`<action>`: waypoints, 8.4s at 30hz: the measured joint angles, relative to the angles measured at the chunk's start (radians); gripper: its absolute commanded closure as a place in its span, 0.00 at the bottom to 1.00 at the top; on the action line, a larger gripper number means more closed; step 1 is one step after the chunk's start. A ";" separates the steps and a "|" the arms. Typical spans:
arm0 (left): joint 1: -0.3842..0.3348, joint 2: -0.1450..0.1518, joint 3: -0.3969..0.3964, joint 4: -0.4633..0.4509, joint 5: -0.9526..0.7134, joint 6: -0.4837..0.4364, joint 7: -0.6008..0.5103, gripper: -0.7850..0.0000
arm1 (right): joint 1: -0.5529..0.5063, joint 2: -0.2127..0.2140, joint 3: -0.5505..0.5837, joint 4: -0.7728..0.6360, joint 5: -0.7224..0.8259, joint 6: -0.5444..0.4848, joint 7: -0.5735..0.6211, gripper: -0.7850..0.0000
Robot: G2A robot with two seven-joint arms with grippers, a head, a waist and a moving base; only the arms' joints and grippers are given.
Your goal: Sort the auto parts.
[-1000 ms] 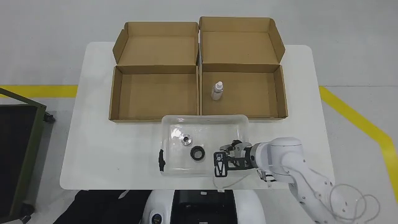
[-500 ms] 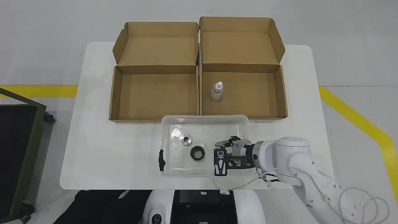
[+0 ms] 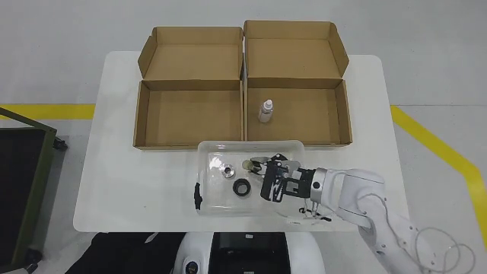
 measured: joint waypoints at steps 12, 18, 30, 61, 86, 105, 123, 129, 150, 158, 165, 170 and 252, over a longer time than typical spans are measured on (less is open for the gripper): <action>0.000 0.000 0.000 0.000 0.000 0.000 0.000 0.00 | -0.004 -0.013 -0.006 0.008 0.111 0.079 -0.247 1.00; 0.000 0.000 0.000 0.000 0.000 0.000 0.000 0.00 | -0.013 -0.015 0.026 -0.021 0.175 0.117 -0.313 1.00; 0.000 0.000 0.000 0.000 0.000 0.000 0.000 0.00 | -0.040 -0.016 0.088 -0.108 0.229 0.139 -0.411 1.00; 0.000 0.000 0.000 0.000 0.000 0.000 0.000 0.00 | -0.076 -0.006 0.195 -0.014 0.068 0.237 -0.079 1.00; 0.000 0.000 0.000 0.000 0.000 0.000 0.000 0.00 | 0.270 -0.029 0.044 0.289 0.034 0.082 0.254 1.00; 0.000 0.000 0.000 0.000 0.000 0.000 0.000 0.00 | 0.412 -0.057 -0.067 0.458 0.071 0.093 0.356 1.00; 0.000 0.000 0.000 0.000 0.000 0.000 0.000 0.00 | 0.485 -0.078 -0.124 0.550 0.065 0.115 0.352 0.53; 0.000 0.000 0.000 0.000 0.000 0.000 0.000 0.00 | 0.480 -0.078 -0.111 0.524 0.061 0.133 0.325 0.44; 0.000 0.000 0.000 0.000 0.000 0.000 0.000 0.00 | 0.138 -0.022 0.083 0.028 0.055 0.119 0.232 0.24; 0.000 0.000 0.000 0.000 0.000 0.000 0.000 0.00 | 0.026 -0.011 0.083 -0.082 0.053 0.062 0.177 0.19; 0.000 0.000 0.000 0.000 0.000 0.000 0.000 0.00 | -0.029 -0.007 0.053 -0.078 0.053 0.025 0.145 0.20; 0.000 0.000 0.000 0.000 0.000 0.000 0.000 0.00 | -0.032 -0.008 0.008 -0.040 0.056 -0.008 0.141 0.22; 0.000 0.000 0.000 0.000 0.000 0.000 0.000 0.00 | 0.066 -0.022 -0.036 0.068 0.218 0.024 -0.212 1.00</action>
